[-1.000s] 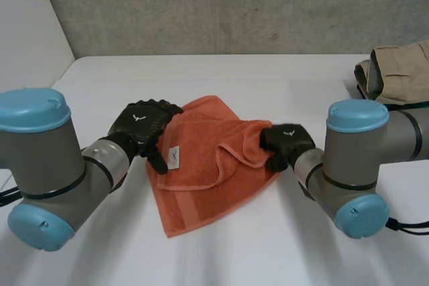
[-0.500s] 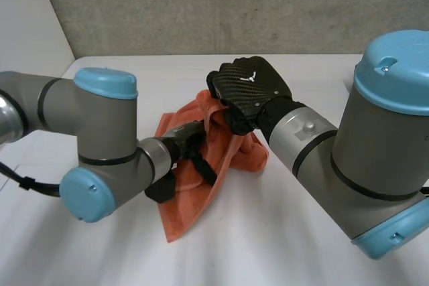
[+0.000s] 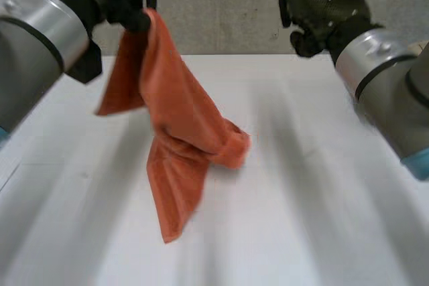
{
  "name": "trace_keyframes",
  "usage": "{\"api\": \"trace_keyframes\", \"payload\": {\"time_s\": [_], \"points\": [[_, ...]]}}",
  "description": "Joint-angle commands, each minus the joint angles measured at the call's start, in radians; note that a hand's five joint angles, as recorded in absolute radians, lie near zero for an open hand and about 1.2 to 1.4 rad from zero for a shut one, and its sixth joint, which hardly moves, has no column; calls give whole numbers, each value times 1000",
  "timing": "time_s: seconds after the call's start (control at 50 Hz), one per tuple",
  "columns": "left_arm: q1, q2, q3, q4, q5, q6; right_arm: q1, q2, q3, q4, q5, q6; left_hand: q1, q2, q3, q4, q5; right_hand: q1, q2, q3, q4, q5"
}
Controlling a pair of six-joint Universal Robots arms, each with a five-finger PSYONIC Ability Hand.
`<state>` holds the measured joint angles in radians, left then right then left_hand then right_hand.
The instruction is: Fold the laundry.
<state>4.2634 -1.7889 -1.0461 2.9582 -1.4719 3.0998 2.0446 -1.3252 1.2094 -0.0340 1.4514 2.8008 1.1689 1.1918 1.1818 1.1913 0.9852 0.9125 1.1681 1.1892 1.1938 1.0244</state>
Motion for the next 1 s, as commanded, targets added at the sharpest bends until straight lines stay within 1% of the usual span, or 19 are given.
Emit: {"api": "trace_keyframes", "payload": {"time_s": [0.02,0.04,0.1,0.12,0.14,0.18,0.2,0.28,0.34,0.4,0.48,0.5,0.64,0.76,0.88,0.92,0.94,0.96,1.0], "points": [[-10,-70,18,-31,-8,166,-3,93,-47,94,-2,12,227,204,214,205,237,36,-219,-240,-245,-250],[-16,-95,14,-43,-24,198,9,112,-25,162,24,26,227,204,214,205,237,-271,-527,-548,-552,-557],[-14,-121,12,-56,-56,237,29,121,39,262,78,84,227,204,214,205,237,-479,-735,-756,-760,-766],[-11,-133,12,-57,-73,250,46,124,97,310,108,156,227,204,214,205,237,-581,-837,-858,-863,-868],[-10,-136,12,-57,-80,253,54,127,125,324,119,198,227,204,214,205,237,-611,-867,-888,-893,-898],[-11,-135,17,-56,-91,254,71,132,179,324,119,287,227,204,214,205,237,-626,-882,-903,-908,-913],[-13,-130,23,-54,-93,252,86,150,220,310,101,384,227,204,214,205,237,-626,-882,-903,-908,-913],[-26,-106,47,-53,-81,252,135,207,257,254,37,538,227,204,214,205,237,-626,-882,-903,-908,-913],[-48,-81,75,-57,-76,250,169,248,240,220,11,577,227,204,214,205,237,-623,-879,-900,-905,-910],[-66,-58,95,-62,-77,249,196,300,191,181,18,582,227,204,214,205,237,-626,-882,-903,-908,-913],[-99,-11,109,-87,-76,243,212,386,99,122,75,580,227,204,214,205,237,-699,-955,-976,-981,-986],[-111,6,109,-94,-74,241,216,427,52,106,104,585,227,204,214,205,237,-738,-994,-1015,-1019,-1024],[-152,51,103,-107,-76,240,282,581,-137,95,167,652,227,204,214,205,237,-738,-994,-1015,-1019,-1024],[-169,57,116,-105,-85,246,324,670,-258,111,161,796,227,204,214,205,237,-738,-994,-1015,-1019,-1024],[-172,39,167,-105,-97,253,385,702,-315,189,95,950,227,204,214,205,237,-738,-994,-1015,-1019,-1024],[-171,28,178,-107,-103,257,391,699,-315,207,70,967,227,204,214,205,237,-715,-970,-991,-996,-1001],[-166,20,190,-107,-108,258,393,696,-311,223,51,974,227,204,214,205,237,-592,-848,-869,-874,-879],[-163,16,195,-108,-111,260,393,693,-309,227,41,977,227,204,214,205,237,-437,-693,-714,-718,-724],[-157,11,201,-111,-116,257,390,693,-301,226,32,983,227,204,214,205,237,96,-160,-181,-186,-191]]}}
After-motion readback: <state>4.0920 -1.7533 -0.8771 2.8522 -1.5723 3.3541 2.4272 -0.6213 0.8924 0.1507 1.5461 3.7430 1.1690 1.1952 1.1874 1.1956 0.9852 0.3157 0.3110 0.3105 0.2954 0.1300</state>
